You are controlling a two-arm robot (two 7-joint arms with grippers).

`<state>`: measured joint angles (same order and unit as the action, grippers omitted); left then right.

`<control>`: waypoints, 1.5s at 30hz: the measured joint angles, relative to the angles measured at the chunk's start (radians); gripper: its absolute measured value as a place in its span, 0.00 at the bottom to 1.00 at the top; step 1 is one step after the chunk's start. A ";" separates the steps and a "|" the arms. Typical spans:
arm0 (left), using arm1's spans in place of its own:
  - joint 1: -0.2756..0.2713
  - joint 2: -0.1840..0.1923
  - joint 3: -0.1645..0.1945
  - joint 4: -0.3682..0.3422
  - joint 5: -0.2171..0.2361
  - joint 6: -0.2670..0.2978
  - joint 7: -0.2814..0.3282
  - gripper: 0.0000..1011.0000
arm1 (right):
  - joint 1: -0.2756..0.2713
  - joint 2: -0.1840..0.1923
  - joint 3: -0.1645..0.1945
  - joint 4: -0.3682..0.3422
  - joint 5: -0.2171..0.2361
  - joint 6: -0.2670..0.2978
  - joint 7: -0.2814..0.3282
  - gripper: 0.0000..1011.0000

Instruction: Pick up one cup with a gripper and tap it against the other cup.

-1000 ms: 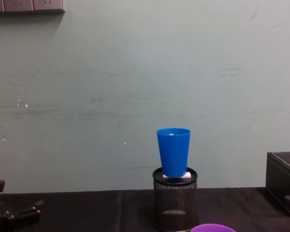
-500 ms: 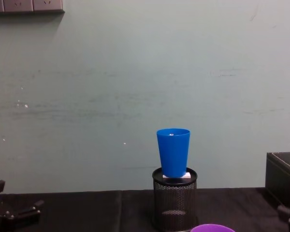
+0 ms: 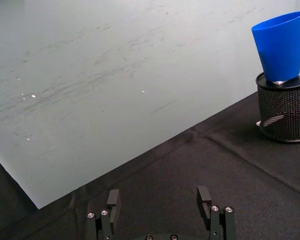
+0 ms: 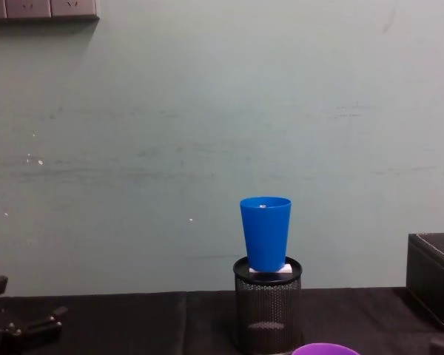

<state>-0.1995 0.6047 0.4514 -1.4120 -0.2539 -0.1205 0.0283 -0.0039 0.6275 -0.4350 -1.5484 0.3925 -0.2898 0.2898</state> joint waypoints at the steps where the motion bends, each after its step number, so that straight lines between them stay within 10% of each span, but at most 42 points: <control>1: 0.000 0.000 0.000 0.000 0.000 0.000 0.000 0.99 | 0.000 -0.003 -0.001 0.003 0.001 0.000 0.005 0.99; 45: 0.000 0.000 0.000 0.000 0.000 0.000 0.000 0.99 | 0.168 -0.198 -0.020 0.205 -0.031 0.052 0.212 0.99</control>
<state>-0.1995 0.6047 0.4514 -1.4120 -0.2539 -0.1205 0.0283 0.1637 0.4295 -0.4549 -1.3432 0.3615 -0.2376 0.5015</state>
